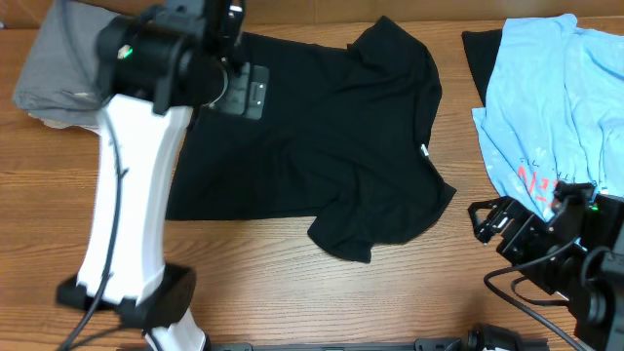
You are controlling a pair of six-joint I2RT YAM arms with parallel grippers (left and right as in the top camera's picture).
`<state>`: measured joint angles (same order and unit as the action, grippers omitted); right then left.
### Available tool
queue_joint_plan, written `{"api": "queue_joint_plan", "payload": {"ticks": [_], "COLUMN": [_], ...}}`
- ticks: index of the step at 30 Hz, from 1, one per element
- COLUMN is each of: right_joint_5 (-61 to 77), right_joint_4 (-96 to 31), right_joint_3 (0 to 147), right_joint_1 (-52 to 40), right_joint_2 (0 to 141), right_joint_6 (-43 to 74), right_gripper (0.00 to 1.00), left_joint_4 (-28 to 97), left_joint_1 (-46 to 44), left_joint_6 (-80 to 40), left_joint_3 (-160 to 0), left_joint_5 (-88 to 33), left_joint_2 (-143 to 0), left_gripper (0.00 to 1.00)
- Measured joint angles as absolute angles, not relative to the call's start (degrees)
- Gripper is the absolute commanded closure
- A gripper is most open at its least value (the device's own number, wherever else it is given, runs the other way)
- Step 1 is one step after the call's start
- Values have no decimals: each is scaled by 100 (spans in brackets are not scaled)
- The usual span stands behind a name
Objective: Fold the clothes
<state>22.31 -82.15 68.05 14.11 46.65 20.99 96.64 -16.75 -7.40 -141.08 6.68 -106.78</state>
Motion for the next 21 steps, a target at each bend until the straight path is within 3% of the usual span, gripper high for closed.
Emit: {"api": "queue_joint_plan", "payload": {"ticks": [5,12,21], "right_joint_5": [2488,2598,1848], "right_joint_4": [-7946,-6657,-5516], "right_joint_3": [6211,5039,4912], "right_joint_1": [1059,-268,-2383], "right_joint_2": [4665,4779,6499], "right_joint_6": [2137,2587,3124], "right_gripper": [0,0,0], "left_joint_4": [9666,9290,7835], "left_joint_1": [-1601,-1066,-517], "left_joint_6": [-958,-1328,-1509], "left_joint_3": [-13596,-11614,-9247], "left_joint_5": [676,718,637], "left_joint_2": [-9797,-9354,-9343], "left_gripper": [0,0,0]}}
